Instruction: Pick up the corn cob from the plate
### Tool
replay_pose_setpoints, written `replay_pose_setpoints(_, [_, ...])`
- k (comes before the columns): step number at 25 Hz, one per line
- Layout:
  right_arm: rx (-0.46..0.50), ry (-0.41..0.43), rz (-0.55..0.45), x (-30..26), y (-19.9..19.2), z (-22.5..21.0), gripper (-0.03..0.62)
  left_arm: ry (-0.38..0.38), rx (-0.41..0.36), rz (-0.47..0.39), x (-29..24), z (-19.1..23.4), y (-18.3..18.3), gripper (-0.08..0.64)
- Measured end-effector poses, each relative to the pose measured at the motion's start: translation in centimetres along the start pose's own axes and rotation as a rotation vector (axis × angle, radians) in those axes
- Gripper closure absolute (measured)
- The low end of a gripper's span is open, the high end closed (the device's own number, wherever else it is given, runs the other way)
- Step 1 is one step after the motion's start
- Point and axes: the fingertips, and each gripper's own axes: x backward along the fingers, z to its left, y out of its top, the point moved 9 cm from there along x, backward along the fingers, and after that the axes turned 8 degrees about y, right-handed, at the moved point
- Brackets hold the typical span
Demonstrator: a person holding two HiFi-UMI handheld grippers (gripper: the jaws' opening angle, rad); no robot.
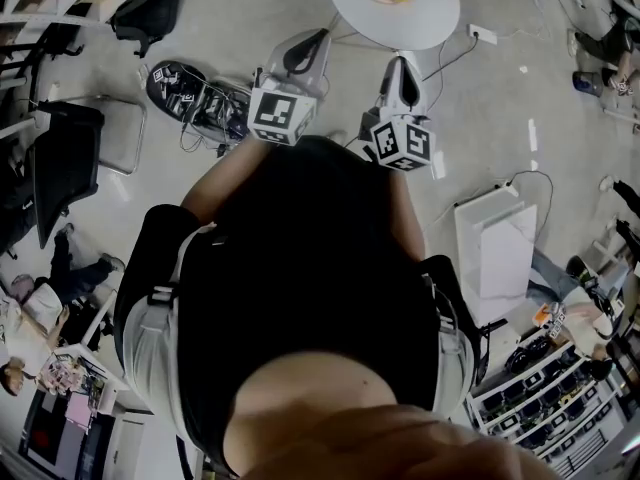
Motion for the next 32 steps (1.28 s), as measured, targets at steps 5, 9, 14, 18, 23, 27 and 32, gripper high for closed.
replay_pose_setpoints(5, [0.015, -0.009, -0.009, -0.8, 0.0, 0.8, 0.584, 0.004, 0.020, -0.007, 0.0, 1.5, 0.2, 0.554])
replay_pose_setpoints(9, [0.022, -0.019, -0.004, -1.4, -0.4, 1.5, 0.584, -0.017, 0.025, 0.000, -0.1, 2.6, 0.2, 0.554])
replay_pose_setpoints(14, [0.022, -0.039, -0.008, -2.3, -0.8, 2.3, 0.584, -0.040, 0.010, -0.002, -0.4, 3.5, 0.3, 0.554])
replay_pose_setpoints(18, [0.020, -0.059, -0.015, -2.9, -0.8, 3.0, 0.584, -0.063, 0.000, 0.009, -0.6, 4.3, 0.6, 0.554])
replay_pose_setpoints(23, [0.029, -0.078, -0.024, -3.6, -0.7, 3.8, 0.584, -0.085, 0.008, 0.001, -0.6, 5.6, 1.0, 0.554])
replay_pose_setpoints(27, [0.035, -0.084, -0.021, -3.5, -0.7, 4.0, 0.584, -0.084, 0.011, -0.004, -0.7, 5.6, 1.1, 0.554])
replay_pose_setpoints(32, [0.040, -0.079, -0.024, -4.4, -0.7, 4.3, 0.584, -0.087, 0.020, 0.000, -1.2, 6.1, 0.9, 0.554])
